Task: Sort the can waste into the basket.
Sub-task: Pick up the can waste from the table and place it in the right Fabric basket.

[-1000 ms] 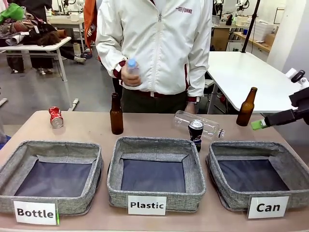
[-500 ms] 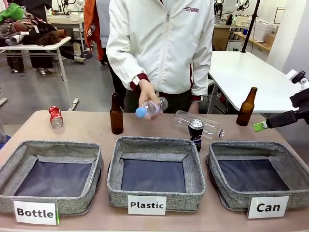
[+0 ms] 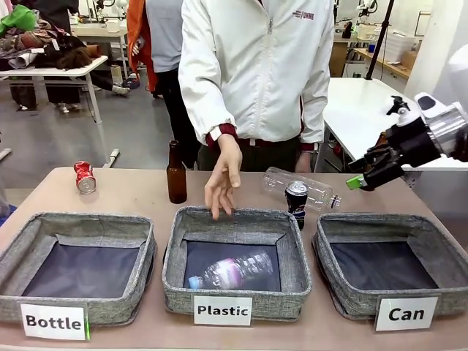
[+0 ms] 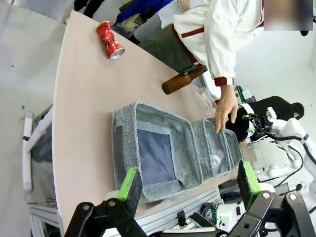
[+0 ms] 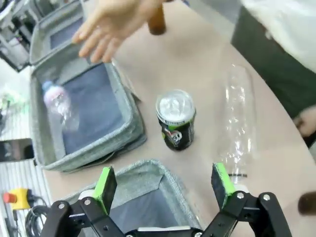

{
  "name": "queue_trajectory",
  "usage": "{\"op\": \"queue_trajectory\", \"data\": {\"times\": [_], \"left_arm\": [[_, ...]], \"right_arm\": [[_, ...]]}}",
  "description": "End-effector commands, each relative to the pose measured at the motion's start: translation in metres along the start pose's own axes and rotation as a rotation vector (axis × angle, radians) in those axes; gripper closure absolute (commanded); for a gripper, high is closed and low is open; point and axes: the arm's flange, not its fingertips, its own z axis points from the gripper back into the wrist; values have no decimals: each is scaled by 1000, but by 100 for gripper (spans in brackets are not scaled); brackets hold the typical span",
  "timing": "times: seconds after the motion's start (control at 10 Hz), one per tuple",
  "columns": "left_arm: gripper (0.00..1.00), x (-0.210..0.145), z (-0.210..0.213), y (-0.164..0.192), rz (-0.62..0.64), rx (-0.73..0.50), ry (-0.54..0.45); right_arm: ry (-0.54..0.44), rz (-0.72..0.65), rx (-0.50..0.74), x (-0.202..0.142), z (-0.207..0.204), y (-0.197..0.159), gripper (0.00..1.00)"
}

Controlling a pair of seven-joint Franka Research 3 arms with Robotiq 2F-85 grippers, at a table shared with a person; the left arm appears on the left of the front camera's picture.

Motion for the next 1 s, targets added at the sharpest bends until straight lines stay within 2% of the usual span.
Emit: {"op": "queue_trajectory", "data": {"times": [0.0,0.1,0.2,0.4,0.5,0.7,0.9], "left_arm": [[0,1,1,-1,-21,-17,-13],[0,1,1,-1,-21,-17,-13],[0,1,1,-1,-21,-17,-13],[0,1,1,-1,-21,-17,-13],[0,1,1,-1,-21,-17,-13],[0,1,1,-1,-21,-17,-13],[0,1,1,-1,-21,-17,-13]], "right_arm": [[-46,1,70,-28,27,-3,0],[-97,17,58,-53,57,10,0],[-104,52,74,-80,81,23,0],[-196,67,63,-116,103,31,0],[-229,83,58,-121,100,31,0],[-230,84,-12,-106,84,15,0],[-146,187,27,-73,52,-7,0]]}}
